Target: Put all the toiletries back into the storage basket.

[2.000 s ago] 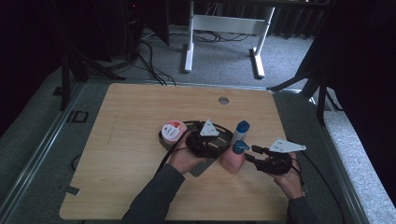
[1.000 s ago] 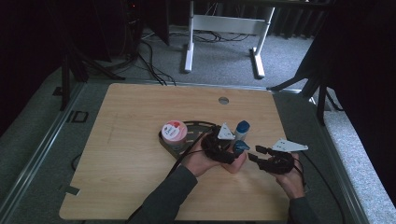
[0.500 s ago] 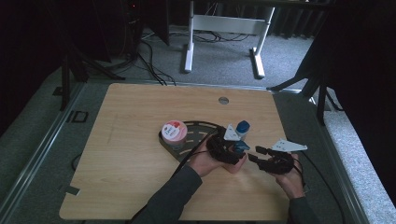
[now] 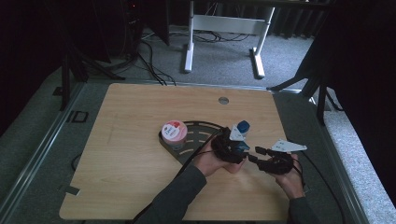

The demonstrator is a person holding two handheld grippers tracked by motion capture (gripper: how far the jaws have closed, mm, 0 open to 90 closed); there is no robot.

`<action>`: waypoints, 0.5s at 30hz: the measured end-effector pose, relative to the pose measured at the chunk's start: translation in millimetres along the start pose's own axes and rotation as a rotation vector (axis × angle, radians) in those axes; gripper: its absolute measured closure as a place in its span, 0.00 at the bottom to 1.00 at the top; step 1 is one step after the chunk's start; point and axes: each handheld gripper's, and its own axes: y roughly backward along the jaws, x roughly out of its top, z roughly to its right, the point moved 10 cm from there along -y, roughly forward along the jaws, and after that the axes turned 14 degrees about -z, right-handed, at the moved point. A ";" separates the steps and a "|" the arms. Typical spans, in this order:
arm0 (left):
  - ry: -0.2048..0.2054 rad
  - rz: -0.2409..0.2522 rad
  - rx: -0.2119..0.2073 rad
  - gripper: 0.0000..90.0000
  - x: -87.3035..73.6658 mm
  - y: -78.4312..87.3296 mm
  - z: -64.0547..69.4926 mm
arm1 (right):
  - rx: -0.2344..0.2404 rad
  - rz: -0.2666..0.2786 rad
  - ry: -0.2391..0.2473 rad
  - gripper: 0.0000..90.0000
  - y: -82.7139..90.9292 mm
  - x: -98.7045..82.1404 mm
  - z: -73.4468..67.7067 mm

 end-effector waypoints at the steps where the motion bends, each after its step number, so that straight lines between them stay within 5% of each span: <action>1: 0.000 0.000 0.000 0.48 0.0 0.0 0.0 | 0.000 0.000 0.000 0.53 -0.1 0.0 -0.1; 15: 0.014 -0.003 0.013 0.54 2.7 -5.6 -2.7 | 0.005 0.001 -0.001 0.53 -0.6 0.0 -0.7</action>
